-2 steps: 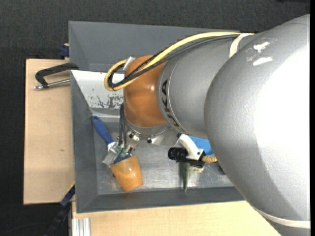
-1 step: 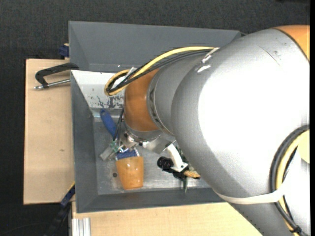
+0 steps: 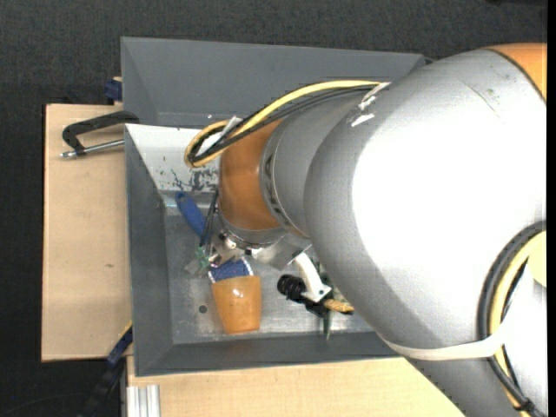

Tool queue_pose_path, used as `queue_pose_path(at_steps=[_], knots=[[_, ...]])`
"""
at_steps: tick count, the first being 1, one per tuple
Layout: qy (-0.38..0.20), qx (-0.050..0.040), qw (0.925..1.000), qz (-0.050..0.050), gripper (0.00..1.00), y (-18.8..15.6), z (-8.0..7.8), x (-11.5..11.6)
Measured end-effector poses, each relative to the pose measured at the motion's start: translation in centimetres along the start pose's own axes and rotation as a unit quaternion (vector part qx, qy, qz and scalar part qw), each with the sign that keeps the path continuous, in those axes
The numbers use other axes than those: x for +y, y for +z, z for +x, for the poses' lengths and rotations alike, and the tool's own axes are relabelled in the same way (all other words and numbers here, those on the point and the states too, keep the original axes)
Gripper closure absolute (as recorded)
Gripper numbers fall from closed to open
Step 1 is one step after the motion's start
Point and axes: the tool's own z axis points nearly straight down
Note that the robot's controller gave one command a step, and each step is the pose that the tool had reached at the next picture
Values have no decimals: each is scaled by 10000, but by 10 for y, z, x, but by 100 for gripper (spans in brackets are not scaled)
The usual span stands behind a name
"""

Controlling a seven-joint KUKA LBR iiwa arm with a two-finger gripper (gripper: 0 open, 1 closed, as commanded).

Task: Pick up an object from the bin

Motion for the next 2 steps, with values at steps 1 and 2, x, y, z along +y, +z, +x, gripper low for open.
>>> queue_pose_path(at_steps=[1,2], knots=[[371,-23,9993,-1,100,-109,-42,-57],[285,-18,9996,2,100,-154,-52,-55]])
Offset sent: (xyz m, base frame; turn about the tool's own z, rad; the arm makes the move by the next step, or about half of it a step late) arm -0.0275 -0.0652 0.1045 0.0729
